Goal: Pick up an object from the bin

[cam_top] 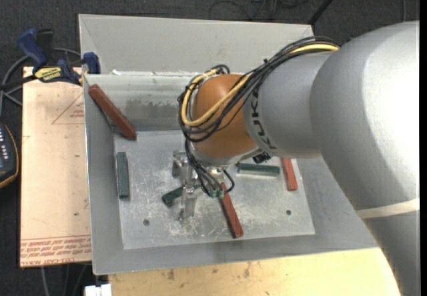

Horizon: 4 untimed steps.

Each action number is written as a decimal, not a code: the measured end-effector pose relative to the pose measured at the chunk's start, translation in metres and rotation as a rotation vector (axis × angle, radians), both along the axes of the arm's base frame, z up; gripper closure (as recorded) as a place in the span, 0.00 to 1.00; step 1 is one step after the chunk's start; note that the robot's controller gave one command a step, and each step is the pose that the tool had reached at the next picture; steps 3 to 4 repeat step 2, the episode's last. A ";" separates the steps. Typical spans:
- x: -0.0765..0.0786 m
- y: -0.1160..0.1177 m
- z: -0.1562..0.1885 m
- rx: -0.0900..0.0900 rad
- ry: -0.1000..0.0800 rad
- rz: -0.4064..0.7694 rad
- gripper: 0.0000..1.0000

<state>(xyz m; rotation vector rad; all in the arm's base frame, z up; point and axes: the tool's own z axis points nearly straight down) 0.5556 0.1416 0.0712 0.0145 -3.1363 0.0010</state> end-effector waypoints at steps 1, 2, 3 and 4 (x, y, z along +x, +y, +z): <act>0.001 0.001 0.005 0.002 -0.005 0.000 1.00; -0.004 -0.002 0.140 0.003 -0.016 0.131 1.00; -0.004 -0.002 0.140 0.003 -0.016 0.131 1.00; -0.004 -0.002 0.140 0.003 -0.016 0.131 1.00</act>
Offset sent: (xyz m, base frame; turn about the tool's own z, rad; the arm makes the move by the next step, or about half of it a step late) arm 0.0000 0.0000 0.0000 0.0000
